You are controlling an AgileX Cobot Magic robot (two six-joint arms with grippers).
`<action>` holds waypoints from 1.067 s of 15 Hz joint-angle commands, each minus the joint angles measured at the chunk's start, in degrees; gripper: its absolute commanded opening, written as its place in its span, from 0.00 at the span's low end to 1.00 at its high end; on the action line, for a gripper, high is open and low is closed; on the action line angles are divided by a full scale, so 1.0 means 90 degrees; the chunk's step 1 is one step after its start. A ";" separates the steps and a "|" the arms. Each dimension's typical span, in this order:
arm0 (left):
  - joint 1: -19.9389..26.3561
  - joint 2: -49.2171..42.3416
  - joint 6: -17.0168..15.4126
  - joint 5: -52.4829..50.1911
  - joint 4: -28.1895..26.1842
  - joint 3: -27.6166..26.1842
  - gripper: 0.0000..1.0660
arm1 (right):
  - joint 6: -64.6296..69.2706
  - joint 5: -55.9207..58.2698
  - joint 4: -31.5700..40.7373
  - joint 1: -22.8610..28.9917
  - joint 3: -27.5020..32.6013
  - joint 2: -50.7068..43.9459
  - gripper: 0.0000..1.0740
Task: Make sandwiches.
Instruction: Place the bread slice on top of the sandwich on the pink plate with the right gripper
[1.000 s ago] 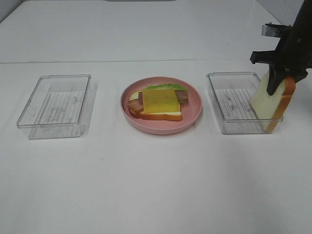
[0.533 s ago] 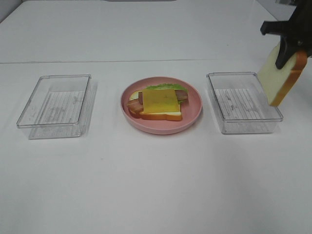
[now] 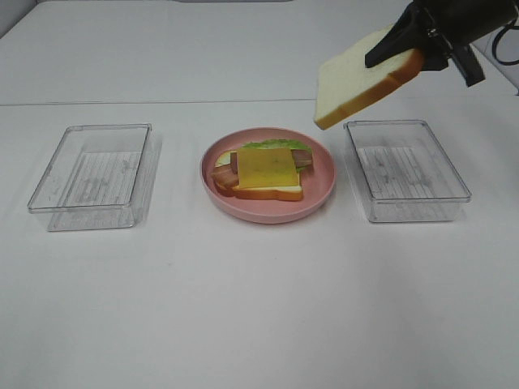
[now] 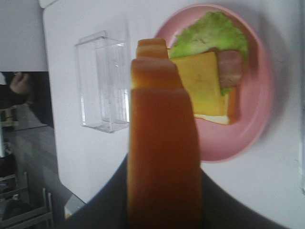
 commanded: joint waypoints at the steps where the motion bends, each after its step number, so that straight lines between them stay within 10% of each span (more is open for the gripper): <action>1: -0.0032 -0.0134 0.0000 -0.0038 0.0025 0.0013 0.92 | -0.0586 -0.0223 0.0853 0.0115 0.0070 0.0242 0.00; 5: -0.0032 -0.0134 0.0000 -0.0038 0.0025 0.0013 0.92 | -0.0949 -0.0497 0.1273 0.1089 -0.0274 0.1483 0.00; 16: -0.0032 -0.0134 0.0000 -0.0038 0.0025 0.0013 0.92 | -0.0535 -0.0407 0.1458 0.1324 -0.1229 0.2763 0.00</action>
